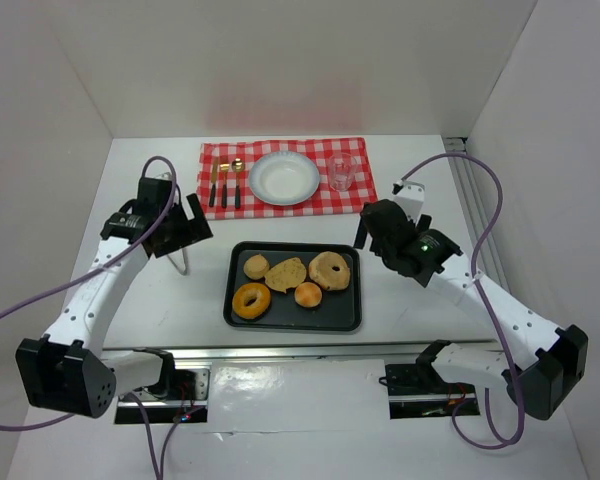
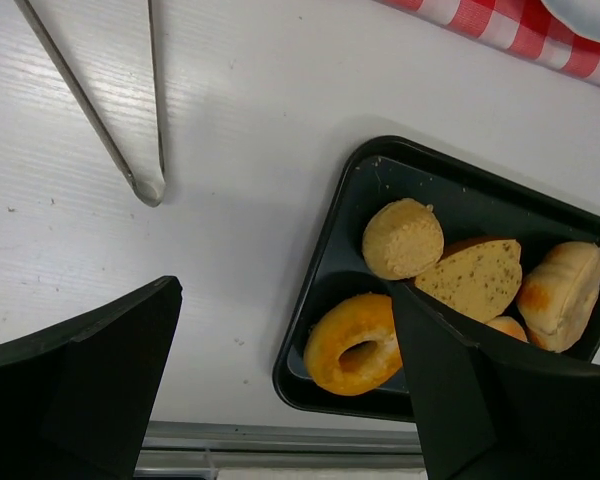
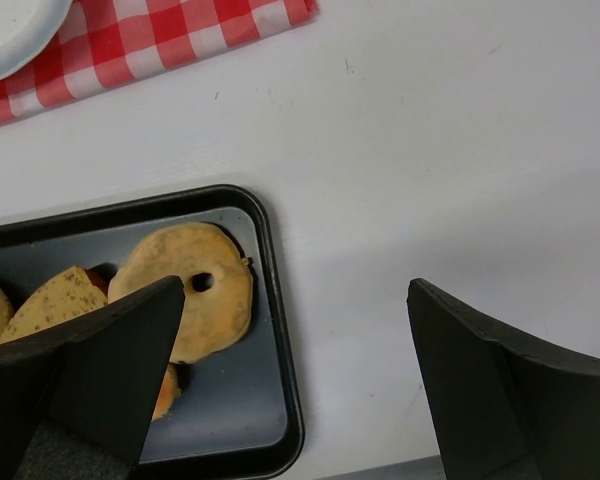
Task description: Place the bread
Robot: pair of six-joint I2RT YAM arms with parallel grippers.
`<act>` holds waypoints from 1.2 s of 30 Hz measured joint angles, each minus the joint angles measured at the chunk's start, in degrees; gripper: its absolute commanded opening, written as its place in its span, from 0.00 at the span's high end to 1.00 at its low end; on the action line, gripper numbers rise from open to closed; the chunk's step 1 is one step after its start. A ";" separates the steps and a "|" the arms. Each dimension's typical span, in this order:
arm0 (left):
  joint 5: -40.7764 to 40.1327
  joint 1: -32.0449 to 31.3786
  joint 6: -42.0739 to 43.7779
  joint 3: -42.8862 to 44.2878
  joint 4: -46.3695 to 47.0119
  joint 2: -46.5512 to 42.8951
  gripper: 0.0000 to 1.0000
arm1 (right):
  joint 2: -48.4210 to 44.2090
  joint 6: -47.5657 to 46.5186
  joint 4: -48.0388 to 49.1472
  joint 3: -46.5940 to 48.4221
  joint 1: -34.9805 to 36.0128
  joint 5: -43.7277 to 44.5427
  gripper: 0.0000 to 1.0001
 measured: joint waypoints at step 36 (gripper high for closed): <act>-6.32 11.93 -5.20 8.52 3.21 35.82 0.00 | 3.13 -6.78 14.43 -4.04 -1.09 -11.98 0.00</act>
